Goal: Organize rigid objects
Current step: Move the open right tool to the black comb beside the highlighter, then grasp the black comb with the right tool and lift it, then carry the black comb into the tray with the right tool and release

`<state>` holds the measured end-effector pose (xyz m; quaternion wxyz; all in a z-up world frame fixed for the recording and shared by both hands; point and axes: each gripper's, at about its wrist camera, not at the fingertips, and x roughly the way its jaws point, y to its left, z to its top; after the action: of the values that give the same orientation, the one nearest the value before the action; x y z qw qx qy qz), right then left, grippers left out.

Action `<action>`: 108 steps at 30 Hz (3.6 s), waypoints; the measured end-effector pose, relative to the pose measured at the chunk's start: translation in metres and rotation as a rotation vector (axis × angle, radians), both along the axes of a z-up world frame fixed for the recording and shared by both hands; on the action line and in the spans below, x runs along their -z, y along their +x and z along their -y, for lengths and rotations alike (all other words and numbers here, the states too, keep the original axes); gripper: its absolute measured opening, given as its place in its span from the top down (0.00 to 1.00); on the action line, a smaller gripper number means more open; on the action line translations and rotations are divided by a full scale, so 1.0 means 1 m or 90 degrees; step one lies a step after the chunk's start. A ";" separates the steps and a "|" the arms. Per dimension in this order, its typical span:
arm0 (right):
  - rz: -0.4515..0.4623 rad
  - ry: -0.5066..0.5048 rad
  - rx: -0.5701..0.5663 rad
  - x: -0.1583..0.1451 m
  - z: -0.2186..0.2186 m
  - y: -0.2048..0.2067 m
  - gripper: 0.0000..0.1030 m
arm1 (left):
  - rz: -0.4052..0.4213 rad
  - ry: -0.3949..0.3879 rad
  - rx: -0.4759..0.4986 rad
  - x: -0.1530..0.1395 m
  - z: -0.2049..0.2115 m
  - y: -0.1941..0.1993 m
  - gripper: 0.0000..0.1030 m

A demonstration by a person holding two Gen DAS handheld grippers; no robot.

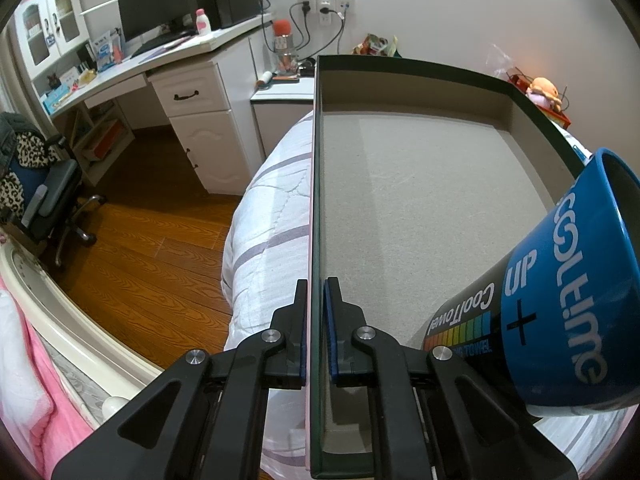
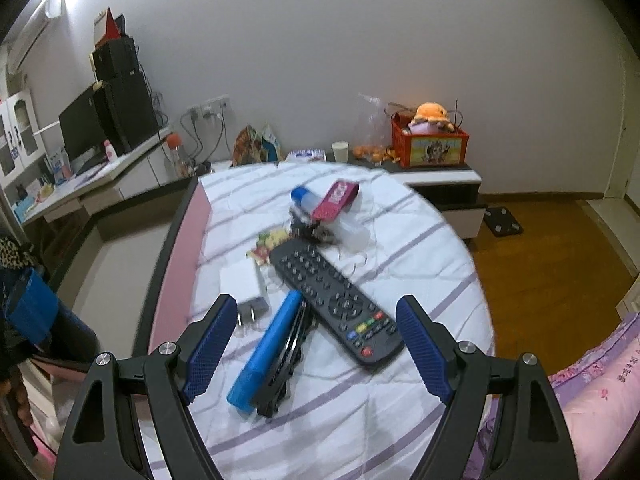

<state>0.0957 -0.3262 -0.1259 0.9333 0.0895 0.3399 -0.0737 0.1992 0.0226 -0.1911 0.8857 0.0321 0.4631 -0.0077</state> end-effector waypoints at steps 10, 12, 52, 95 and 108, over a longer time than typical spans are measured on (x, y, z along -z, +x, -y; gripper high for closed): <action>-0.065 -0.012 -0.017 0.033 -0.006 0.001 0.20 | -0.006 -0.001 0.005 -0.001 0.000 0.003 0.94; -0.063 -0.001 -0.019 0.035 -0.003 -0.003 0.21 | -0.007 0.000 0.005 -0.002 0.000 0.003 0.94; -0.043 -0.070 -0.075 0.019 -0.023 -0.011 0.84 | -0.011 0.008 0.002 0.002 0.003 0.001 0.95; -0.020 -0.096 -0.255 0.003 -0.161 0.065 0.84 | -0.011 0.005 0.001 0.002 0.006 -0.001 0.95; -0.005 -0.115 -0.236 -0.002 -0.156 0.060 0.55 | -0.011 0.005 0.001 0.002 0.006 0.000 0.95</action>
<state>0.1556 -0.1699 -0.1243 0.9339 -0.0587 0.3459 0.0693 0.1987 0.0164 -0.1929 0.8815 0.0359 0.4708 -0.0072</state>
